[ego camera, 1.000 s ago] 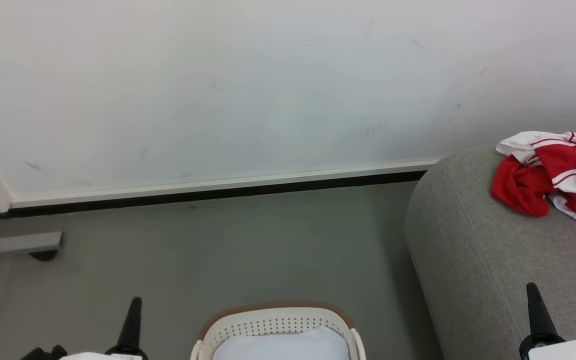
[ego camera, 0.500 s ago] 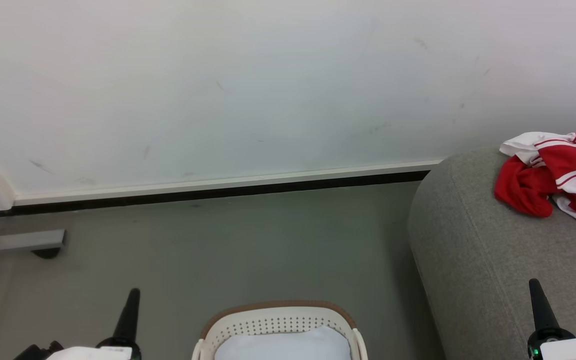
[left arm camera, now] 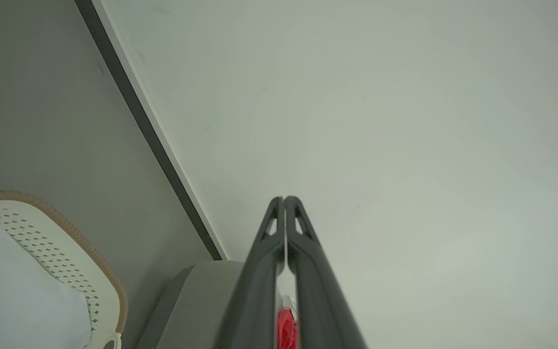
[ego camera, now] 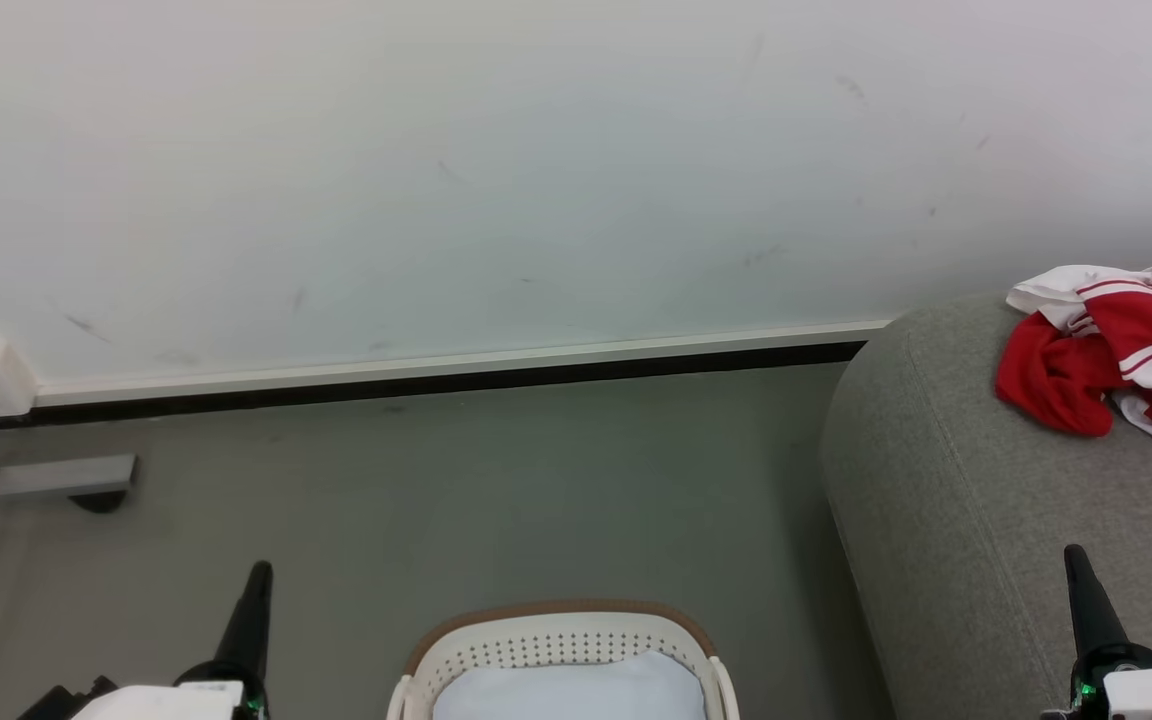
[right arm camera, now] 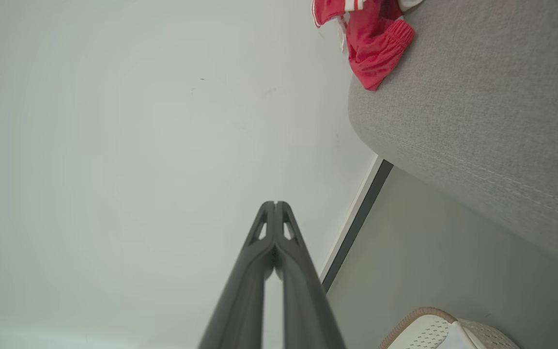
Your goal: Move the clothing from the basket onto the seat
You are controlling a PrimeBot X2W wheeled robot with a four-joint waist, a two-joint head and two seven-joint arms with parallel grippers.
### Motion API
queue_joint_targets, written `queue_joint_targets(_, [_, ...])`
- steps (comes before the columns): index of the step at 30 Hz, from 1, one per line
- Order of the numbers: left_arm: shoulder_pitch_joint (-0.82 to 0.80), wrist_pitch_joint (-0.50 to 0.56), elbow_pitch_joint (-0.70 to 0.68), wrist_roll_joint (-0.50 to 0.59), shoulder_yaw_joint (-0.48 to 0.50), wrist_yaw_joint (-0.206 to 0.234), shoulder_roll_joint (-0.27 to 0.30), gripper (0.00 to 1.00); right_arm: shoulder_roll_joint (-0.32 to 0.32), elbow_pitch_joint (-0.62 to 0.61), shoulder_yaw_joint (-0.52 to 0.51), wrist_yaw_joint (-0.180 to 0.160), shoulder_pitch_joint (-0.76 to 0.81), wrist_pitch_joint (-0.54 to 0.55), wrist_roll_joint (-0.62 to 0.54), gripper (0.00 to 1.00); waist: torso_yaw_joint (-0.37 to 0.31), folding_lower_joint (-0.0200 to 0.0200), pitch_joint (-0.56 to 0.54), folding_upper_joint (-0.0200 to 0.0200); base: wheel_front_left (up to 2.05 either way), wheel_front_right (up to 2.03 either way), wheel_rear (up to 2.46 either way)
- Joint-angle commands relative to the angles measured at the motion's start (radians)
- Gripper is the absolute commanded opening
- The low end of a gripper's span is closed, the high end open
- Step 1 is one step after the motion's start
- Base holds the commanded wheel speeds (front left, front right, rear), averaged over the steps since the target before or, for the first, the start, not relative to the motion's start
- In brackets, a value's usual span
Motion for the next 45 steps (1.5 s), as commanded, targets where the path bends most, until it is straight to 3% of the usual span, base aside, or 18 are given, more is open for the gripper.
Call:
queue_joint_targets(1, [-0.017,0.009,-0.005,-0.030,0.006,-0.004,0.007,0.00,-0.009,-0.009,-0.003,-0.002,-0.013,0.008,0.029,0.00,0.001,-0.0001,0.000,0.0000,0.00,0.00,0.00])
queue_joint_targets(27, [-0.040,0.056,-0.007,-0.205,0.029,-0.021,0.008,0.00,-0.009,-0.030,-0.020,-0.002,-0.021,0.055,0.228,0.00,0.015,-0.0001,0.003,0.0000,0.00,0.00,0.00])
queue_joint_targets(45, [-0.040,0.057,-0.007,-0.204,0.029,-0.021,0.008,0.00,-0.009,-0.030,-0.020,-0.002,-0.021,0.056,0.225,0.00,0.015,-0.0001,0.003,0.0000,0.00,0.00,0.00])
